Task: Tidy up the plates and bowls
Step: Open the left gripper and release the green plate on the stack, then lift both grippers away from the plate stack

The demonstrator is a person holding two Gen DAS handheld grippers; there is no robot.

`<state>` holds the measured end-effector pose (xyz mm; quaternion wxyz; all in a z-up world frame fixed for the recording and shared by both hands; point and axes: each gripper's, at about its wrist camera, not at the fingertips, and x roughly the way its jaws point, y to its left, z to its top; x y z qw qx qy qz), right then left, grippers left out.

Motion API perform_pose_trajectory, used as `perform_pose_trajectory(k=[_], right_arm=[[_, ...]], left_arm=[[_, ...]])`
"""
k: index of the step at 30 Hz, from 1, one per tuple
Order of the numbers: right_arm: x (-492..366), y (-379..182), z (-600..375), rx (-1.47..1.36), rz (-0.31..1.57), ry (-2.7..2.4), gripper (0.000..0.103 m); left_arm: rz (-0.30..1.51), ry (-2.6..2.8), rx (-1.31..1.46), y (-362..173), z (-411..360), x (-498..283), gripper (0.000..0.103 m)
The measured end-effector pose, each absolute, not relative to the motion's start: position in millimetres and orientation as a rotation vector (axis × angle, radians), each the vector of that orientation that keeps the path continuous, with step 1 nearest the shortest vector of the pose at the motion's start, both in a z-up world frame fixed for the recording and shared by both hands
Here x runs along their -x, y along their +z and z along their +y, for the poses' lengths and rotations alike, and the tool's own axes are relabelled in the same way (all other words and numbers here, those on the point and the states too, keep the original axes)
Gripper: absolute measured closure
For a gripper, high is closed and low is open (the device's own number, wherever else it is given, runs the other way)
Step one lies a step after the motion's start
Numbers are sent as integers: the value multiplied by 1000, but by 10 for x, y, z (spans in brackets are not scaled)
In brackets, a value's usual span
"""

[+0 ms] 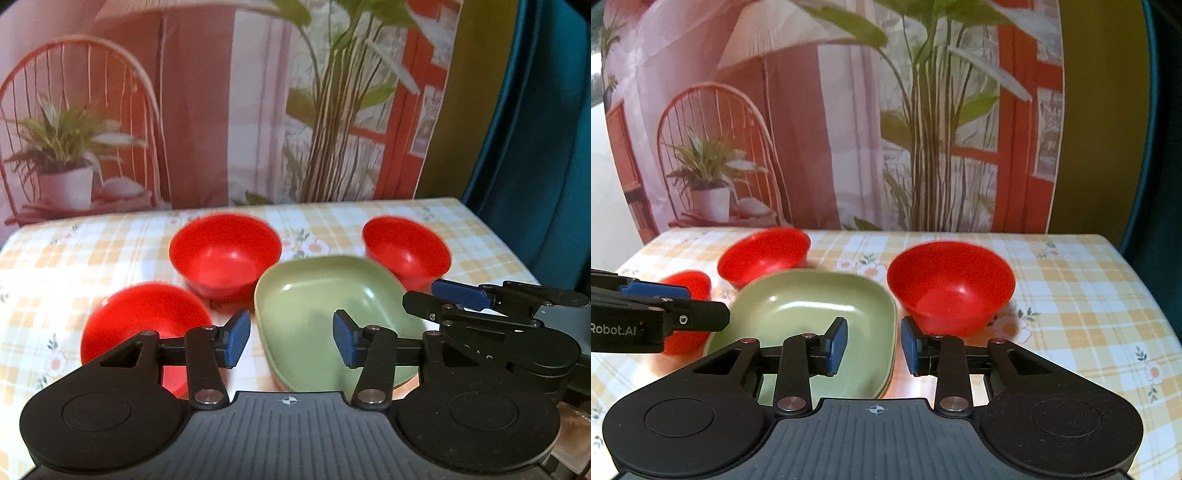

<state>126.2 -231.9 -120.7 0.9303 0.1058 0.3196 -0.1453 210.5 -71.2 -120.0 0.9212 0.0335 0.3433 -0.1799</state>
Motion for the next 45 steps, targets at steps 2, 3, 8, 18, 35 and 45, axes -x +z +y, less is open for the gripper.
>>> perform_pose_trajectory(k=[2, 3, 8, 18, 35, 45], right_arm=[[-1230, -1094, -2330, -220, 635, -301, 73], [-1208, -1029, -2337, -221, 624, -301, 73], [-1086, -685, -2365, -214, 576, -303, 73], [-1032, 139, -2624, -197, 480, -309, 73], [-1436, 505, -3032, -156, 454, -312, 73], [-1396, -272, -3434, -245, 578, -380, 73]], left_arm=[[681, -377, -72, -1084, -727, -2061, 51], [669, -378, -74, -1030, -733, -2043, 51], [615, -385, -77, -742, -762, -1923, 51], [499, -364, -91, 13, -796, -1929, 51], [447, -358, -127, 556, -926, -2396, 51], [582, -416, -126, -62, -1263, -2784, 51]])
